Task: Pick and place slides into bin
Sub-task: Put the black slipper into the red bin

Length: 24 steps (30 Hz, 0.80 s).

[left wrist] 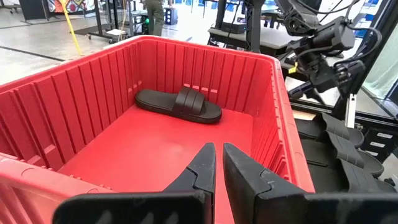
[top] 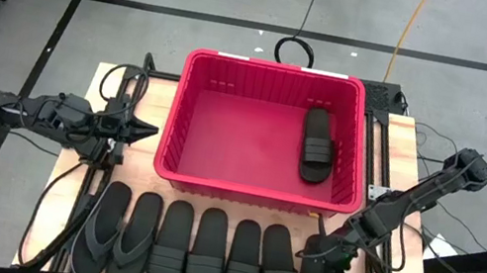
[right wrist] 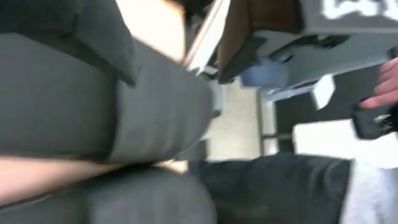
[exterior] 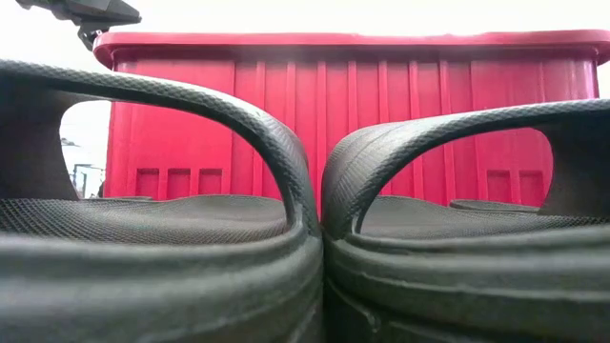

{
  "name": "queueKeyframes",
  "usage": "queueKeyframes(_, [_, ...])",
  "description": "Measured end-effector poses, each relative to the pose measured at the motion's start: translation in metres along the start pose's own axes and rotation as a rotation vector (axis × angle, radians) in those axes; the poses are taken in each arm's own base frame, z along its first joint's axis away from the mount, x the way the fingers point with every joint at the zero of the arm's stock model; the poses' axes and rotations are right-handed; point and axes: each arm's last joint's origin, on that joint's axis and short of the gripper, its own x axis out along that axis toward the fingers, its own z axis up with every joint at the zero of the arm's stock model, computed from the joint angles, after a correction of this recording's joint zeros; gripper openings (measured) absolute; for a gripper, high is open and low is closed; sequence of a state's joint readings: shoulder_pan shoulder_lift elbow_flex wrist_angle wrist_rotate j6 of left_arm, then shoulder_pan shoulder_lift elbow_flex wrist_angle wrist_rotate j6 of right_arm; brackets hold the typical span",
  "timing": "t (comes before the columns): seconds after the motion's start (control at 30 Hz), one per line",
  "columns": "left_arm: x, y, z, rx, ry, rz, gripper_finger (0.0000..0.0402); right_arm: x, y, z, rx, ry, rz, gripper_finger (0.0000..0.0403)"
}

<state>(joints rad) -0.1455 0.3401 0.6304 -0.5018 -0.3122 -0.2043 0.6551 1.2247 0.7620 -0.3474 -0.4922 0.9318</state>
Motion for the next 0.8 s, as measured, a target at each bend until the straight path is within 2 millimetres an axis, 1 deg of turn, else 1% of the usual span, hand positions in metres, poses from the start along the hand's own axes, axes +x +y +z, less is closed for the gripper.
queueKeyframes(0.13, [0.0, 0.0, 0.0, 0.001, 0.004, 0.001, 0.0026, 0.006, -0.014, -0.004, 0.004, -0.025, -0.053, 0.0259])
queueKeyframes(0.2, [0.0, 0.0, 0.0, 0.001, 0.004, 0.001, 0.0026, 0.011, -0.021, -0.007, 0.018, -0.029, -0.046, 0.0269])
queueKeyframes(0.3, [0.0, 0.0, 0.0, -0.003, 0.004, 0.001, 0.0026, 0.019, -0.03, -0.012, 0.041, -0.052, 0.008, 0.0273])
queueKeyframes(0.43, [0.0, 0.0, 0.0, -0.009, 0.004, 0.001, 0.0026, 0.027, -0.036, -0.019, 0.056, -0.064, 0.062, 0.0266])
queueKeyframes(0.53, [0.0, 0.0, 0.0, -0.009, 0.004, 0.001, 0.0026, 0.03, -0.037, -0.023, 0.045, -0.062, 0.073, 0.0255])
queueKeyframes(0.63, [0.0, 0.0, 0.0, -0.008, 0.004, 0.001, 0.0026, 0.032, -0.038, -0.027, 0.024, -0.05, 0.064, 0.0242])
queueKeyframes(0.7, [0.0, 0.0, 0.0, -0.009, 0.004, 0.001, 0.0026, 0.035, -0.04, -0.028, 0.025, -0.073, 0.034, 0.023])
queueKeyframes(0.8, [0.0, 0.0, 0.0, -0.009, 0.004, 0.001, 0.0026, 0.04, -0.041, -0.029, 0.021, -0.063, 0.028, 0.0208])
